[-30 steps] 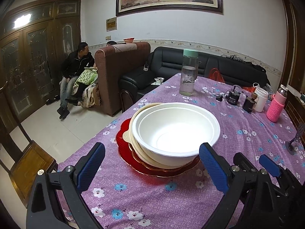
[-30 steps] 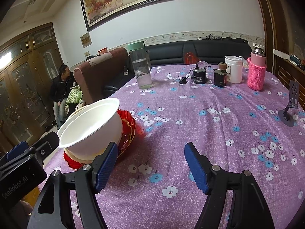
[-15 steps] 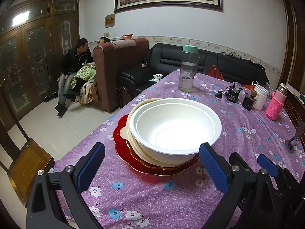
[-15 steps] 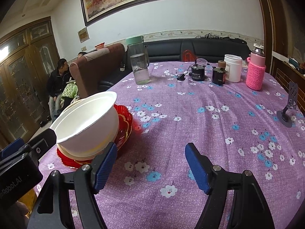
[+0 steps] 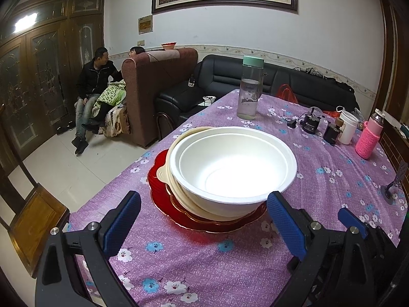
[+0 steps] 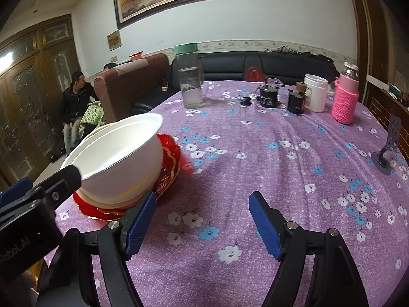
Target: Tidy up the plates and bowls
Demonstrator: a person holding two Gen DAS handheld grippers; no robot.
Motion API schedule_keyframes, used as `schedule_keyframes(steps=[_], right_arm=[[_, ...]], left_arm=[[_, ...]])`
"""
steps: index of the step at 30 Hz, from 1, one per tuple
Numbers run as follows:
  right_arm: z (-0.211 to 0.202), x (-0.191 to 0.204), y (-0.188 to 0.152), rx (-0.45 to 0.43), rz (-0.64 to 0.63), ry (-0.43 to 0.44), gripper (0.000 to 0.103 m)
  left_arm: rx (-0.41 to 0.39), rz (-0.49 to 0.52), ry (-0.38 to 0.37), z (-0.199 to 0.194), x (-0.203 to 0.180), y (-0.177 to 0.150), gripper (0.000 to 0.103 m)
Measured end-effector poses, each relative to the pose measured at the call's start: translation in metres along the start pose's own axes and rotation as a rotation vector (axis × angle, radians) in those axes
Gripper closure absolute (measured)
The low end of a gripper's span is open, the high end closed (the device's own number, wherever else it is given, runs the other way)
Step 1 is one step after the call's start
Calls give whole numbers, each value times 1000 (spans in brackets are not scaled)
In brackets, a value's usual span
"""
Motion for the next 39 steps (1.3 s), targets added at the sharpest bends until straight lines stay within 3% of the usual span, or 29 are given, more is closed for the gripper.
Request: schedule_keyframes(steps=[12,20,24,32,39], right_arm=[[1,9,-5,8,-25,8,22],[-3,19,-4,-7,-50,33,22],[-5,19,-1,-13,-50,34,21],[-5,34,0,-10,-70,92,20],[-3,47,1,-8,-92,124,19]], left_arm=[[-20,-8,7,-2,1,-2,4],[-184,-10,54,-34,-3,8,1],[-222,-23,84,-43,1,13,0],[-77,-40,34,-21,7,3,0],[-85,-31,83,-20,17,2,0]])
Point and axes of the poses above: each gripper's, at about its wrist camera, not at the fingertips, and z roughly the way its jaws point, x to its left, y to its top, the point moved 5 cm from there along z, roughly the way its jaws point, and after that the axes turned 10 degrees about -x, right-handed, at the moved point
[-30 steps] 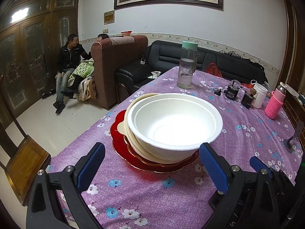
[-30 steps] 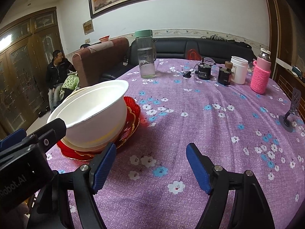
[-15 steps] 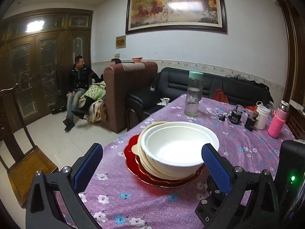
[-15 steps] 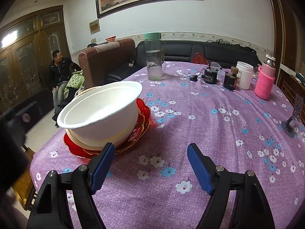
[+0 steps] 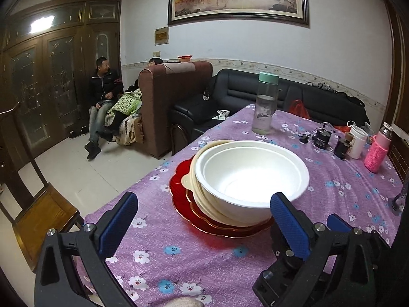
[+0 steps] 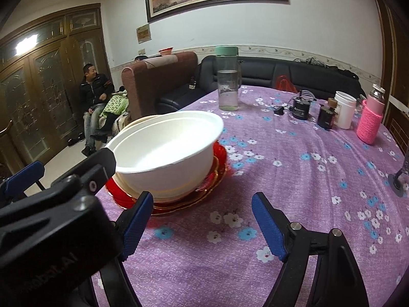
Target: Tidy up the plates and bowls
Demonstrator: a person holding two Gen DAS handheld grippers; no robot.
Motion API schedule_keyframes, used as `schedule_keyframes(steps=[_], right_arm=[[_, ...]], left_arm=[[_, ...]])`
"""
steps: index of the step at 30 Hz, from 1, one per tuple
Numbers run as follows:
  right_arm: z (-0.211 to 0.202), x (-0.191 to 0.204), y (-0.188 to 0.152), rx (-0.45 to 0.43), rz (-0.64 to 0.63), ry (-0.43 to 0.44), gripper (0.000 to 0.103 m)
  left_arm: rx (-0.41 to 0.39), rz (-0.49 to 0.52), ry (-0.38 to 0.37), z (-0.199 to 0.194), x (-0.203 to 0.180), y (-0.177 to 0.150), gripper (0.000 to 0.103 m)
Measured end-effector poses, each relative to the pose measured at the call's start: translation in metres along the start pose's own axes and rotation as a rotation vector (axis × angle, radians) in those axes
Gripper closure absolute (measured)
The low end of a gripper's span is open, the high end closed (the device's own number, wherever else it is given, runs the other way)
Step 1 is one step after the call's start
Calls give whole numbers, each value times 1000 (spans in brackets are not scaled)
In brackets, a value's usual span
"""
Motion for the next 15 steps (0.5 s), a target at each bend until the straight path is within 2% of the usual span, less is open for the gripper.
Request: schedule_keyframes(steps=[15], right_arm=[[5,10,-2,18,-3,21,18]], left_arm=[[49,-13,-2,11,8,-6,0]])
Point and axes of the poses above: each gripper's, at about its wrist camera, not at the fingertips, and z roughly the way its jaws point, x to its left, y to its top, the point moved 5 cm from there along z, roughly the way its jaws point, and after that the axes turned 10 degrees about -x, right-handed, at the moved point
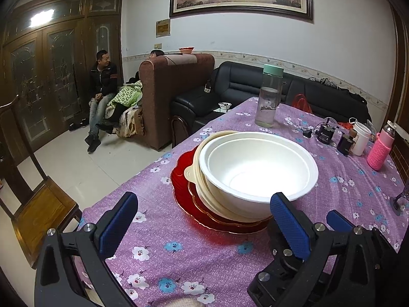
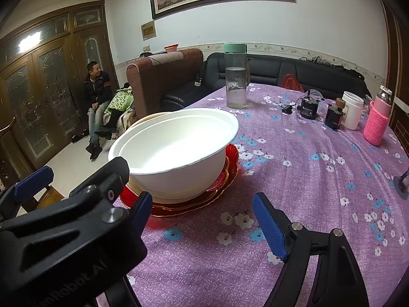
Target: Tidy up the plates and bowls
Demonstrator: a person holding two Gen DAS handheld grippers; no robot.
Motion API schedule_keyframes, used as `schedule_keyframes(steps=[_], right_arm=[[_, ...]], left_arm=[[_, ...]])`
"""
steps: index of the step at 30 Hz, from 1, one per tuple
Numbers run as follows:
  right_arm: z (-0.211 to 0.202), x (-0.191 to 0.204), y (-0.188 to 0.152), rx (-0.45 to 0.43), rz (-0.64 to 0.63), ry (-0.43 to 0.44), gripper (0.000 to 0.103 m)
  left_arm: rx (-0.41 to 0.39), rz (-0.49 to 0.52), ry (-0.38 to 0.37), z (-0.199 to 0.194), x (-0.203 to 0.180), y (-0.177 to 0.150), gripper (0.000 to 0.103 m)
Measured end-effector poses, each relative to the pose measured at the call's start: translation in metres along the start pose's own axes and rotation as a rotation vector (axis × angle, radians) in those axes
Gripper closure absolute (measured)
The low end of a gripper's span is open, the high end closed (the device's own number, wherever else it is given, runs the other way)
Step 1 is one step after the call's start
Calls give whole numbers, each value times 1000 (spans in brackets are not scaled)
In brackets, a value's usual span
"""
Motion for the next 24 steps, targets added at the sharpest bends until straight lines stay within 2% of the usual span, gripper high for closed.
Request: schedule_keyframes(steps=[24], right_arm=[[8,3,-4,25,-1,12,17]], left_arm=[[19,-10,9,4,5,-4,0]])
Point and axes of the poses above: each gripper's, at about its wrist camera, not at the fingertips, and z roughly the way its jaws point, x to its left, y to its top, the point moved 5 cm from there along z, roughly the way its jaws point, and after that the axes turned 10 degrees about -x, right-handed, at the moved point
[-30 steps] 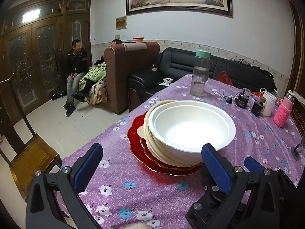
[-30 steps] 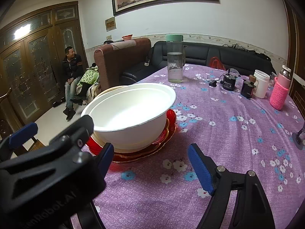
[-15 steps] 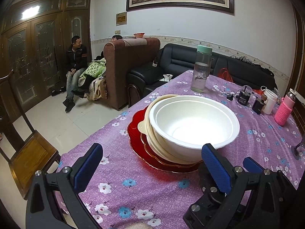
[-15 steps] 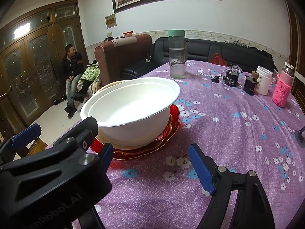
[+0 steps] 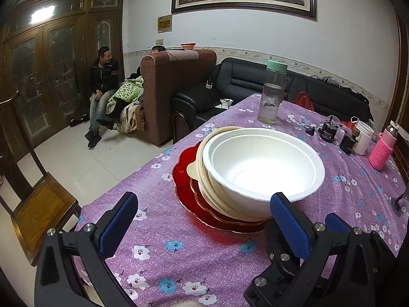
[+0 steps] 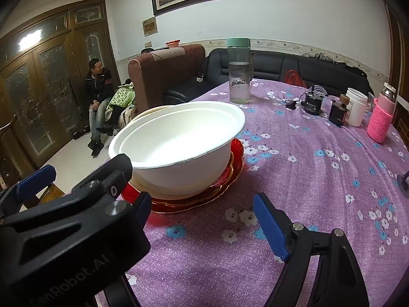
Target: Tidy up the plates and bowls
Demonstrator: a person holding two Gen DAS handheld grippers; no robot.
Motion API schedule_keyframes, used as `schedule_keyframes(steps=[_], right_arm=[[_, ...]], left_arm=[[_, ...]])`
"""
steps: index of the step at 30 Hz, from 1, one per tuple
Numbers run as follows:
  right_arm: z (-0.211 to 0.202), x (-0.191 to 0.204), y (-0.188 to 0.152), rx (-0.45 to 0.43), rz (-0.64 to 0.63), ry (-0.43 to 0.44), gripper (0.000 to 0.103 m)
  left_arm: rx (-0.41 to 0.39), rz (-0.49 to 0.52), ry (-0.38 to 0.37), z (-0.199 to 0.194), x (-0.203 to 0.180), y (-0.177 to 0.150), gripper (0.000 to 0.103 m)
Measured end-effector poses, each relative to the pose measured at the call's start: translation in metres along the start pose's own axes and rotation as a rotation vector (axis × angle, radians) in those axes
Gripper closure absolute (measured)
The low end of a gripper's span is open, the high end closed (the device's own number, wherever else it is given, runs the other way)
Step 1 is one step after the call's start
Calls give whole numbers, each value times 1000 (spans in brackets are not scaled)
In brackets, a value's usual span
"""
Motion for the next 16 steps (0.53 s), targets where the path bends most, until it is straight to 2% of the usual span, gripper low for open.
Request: schedule_keyframes(steps=[12,16], right_arm=[[2,2,0,6,-1,7,17],[1,-6,1,11,39,16,17]], left_arm=[[-30,3,22,-1,1,2,0],[-47,28,40,-5,-4,4,0]])
Point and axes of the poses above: each gripper's, at about its wrist camera, not at the fingertips, and z roughly the way its jaws point, x to its left, y to its top, the point moved 5 cm from there along z, roughly the way its jaws point, and after that the axes turned 10 degrees about -x, right-handed, at the moved point
